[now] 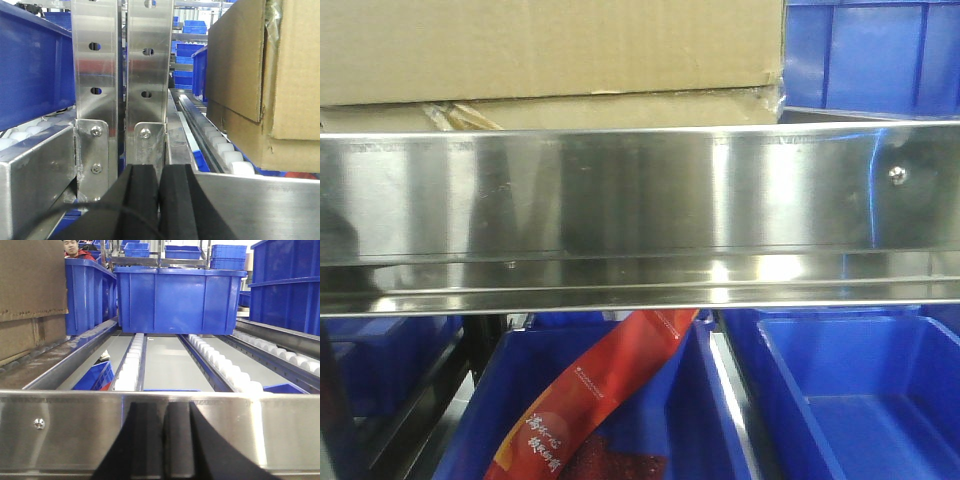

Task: Grab carton from right shelf to conveyor

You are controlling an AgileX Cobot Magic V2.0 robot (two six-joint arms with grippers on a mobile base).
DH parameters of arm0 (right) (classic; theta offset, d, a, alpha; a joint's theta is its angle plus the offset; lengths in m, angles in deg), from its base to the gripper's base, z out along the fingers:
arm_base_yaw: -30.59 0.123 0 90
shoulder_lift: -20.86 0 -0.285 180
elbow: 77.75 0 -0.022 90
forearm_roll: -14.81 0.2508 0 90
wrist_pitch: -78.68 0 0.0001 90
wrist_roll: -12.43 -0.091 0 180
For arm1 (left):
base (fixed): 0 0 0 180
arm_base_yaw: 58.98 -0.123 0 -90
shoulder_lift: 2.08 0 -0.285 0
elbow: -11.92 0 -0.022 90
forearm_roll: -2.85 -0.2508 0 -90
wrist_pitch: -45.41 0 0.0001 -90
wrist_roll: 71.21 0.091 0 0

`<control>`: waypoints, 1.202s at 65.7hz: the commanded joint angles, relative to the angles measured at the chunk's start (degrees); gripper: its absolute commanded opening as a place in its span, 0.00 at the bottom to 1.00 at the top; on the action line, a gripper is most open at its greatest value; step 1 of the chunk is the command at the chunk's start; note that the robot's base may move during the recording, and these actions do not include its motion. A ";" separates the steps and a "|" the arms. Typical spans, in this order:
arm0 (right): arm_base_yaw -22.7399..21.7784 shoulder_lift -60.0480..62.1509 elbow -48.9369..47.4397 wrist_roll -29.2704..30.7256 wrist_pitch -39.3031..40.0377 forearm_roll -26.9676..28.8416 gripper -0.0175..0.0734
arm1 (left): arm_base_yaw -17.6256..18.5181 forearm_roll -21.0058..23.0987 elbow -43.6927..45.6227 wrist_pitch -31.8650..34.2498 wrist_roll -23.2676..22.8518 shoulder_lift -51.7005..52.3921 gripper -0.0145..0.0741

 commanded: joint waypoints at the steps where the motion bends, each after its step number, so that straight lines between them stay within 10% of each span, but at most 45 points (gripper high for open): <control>1: -0.19 0.19 -0.03 0.28 1.25 -0.53 0.11 | -0.20 0.24 0.18 0.95 0.23 0.25 0.17; 38: -0.19 0.19 -0.03 0.28 4.69 -0.53 0.11 | -0.20 0.24 0.18 0.95 0.23 0.25 0.17; 62: -0.19 0.19 -0.84 0.28 11.42 1.64 0.11 | -0.20 2.09 0.18 13.30 0.23 0.25 0.17; 79: -0.19 -0.49 -18.91 0.28 -3.64 1.76 0.27 | 0.56 -5.23 21.70 -8.09 0.23 -2.10 0.46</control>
